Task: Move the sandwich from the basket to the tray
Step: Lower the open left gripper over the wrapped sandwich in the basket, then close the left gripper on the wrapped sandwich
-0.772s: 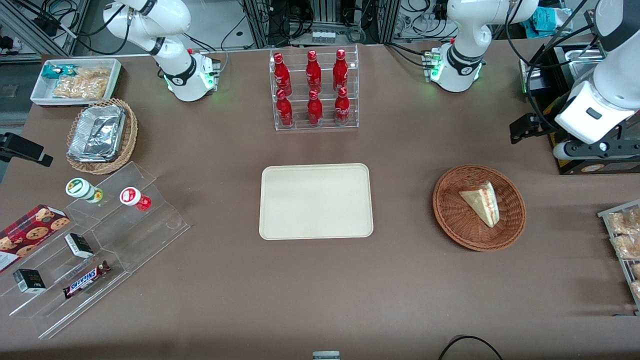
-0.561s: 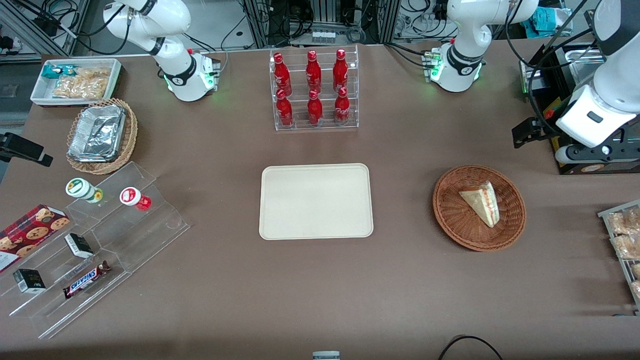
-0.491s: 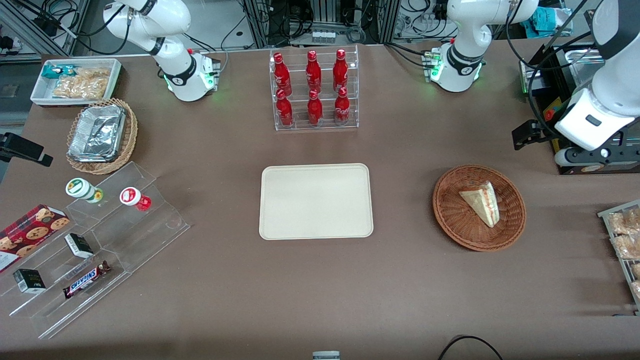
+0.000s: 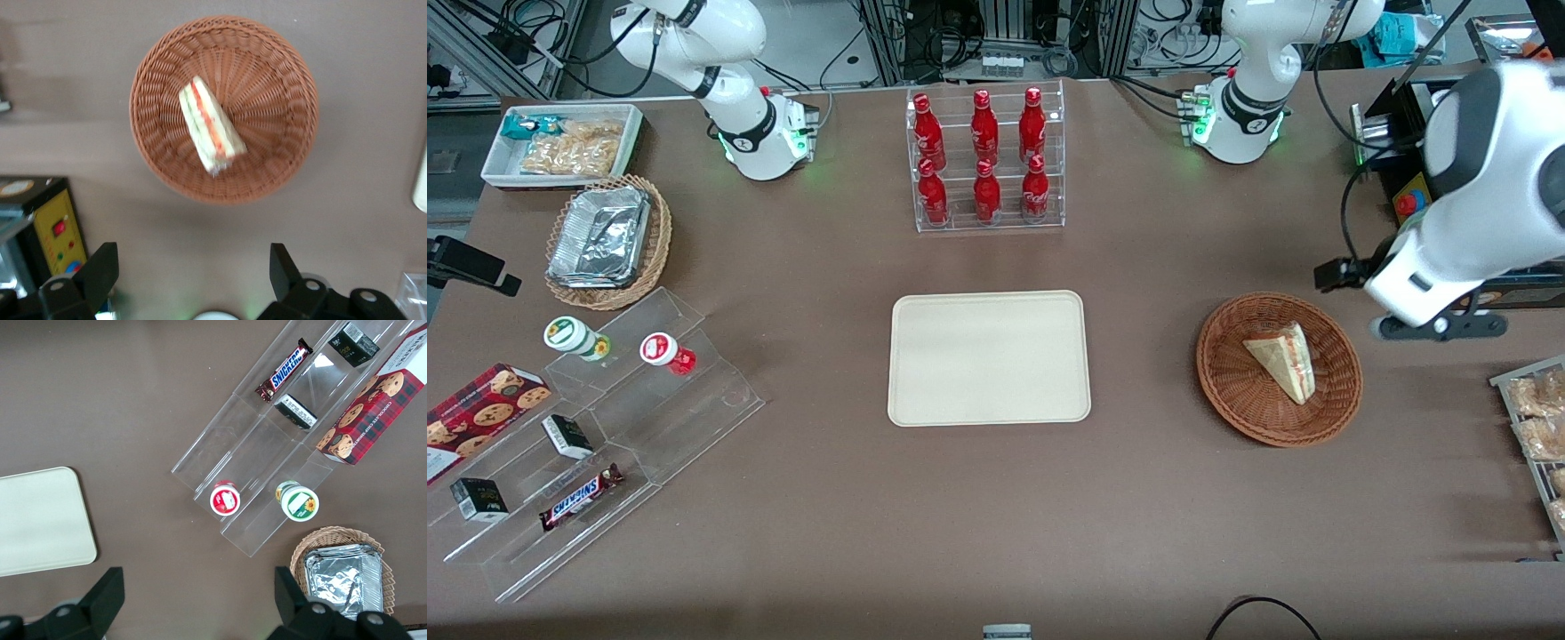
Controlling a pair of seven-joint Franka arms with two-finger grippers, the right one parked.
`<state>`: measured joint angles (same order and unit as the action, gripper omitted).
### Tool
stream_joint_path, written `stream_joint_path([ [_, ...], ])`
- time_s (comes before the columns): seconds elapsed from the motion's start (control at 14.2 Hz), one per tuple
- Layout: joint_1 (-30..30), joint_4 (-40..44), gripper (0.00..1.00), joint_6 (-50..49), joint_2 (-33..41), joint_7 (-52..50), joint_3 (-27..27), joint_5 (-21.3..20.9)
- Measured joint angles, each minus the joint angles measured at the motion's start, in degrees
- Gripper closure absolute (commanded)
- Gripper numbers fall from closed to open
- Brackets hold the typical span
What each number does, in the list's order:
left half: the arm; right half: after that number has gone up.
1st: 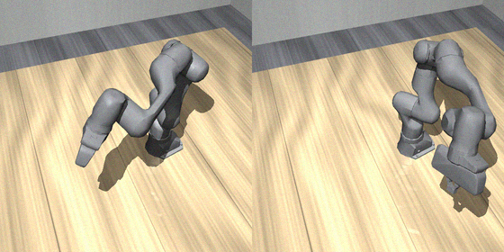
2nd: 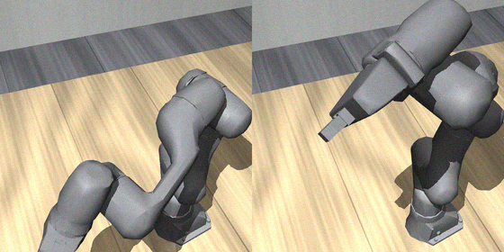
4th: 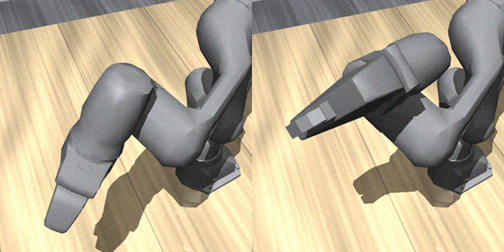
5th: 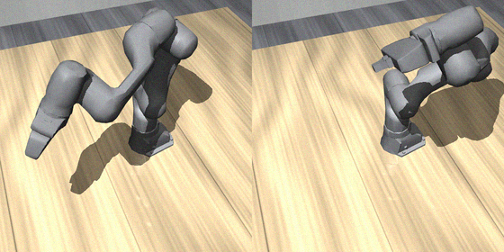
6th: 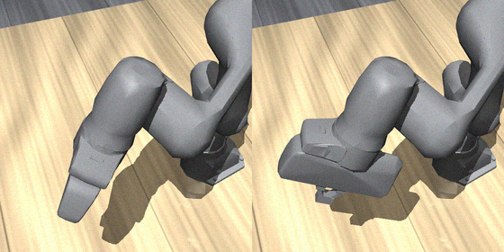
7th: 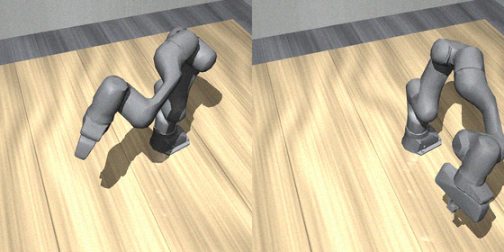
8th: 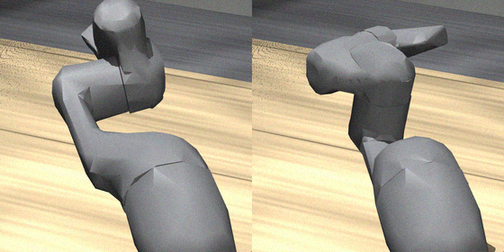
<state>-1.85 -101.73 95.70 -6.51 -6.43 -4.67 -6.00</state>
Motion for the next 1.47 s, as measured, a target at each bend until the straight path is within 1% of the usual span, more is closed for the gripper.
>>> stream_joint_path([
  [0.28,0.5,-12.7,0.0,15.4,-0.4,0.0,0.2,-0.3],
  [0.49,2.6,-21.0,0.0,27.2,-0.2,-1.5,0.3,-0.3],
  [0.63,3.5,-24.5,0.0,31.0,-0.1,-9.3,0.3,-0.2],
  [0.77,3.6,-25.7,0.0,32.4,-0.3,-20.9,0.2,-0.2],
  [0.91,3.5,-26.1,0.0,34.6,-0.8,-30.2,-0.1,-0.2],
  [1.12,3.5,-26.5,0.0,39.0,-3.1,-39.2,-0.1,-0.2],
  [1.19,3.5,-26.5,0.05,40.0,-4.2,-40.6,-0.1,-0.2],
  [1.33,3.5,-26.5,0.22,40.9,-6.1,-43.0,-0.1,0.1],
  [1.4,3.5,-26.5,0.39,41.5,-6.9,-44.5,-0.1,0.5],
  [1.47,3.5,-26.5,0.63,42.0,-7.6,-46.2,-0.1,0.7],
])
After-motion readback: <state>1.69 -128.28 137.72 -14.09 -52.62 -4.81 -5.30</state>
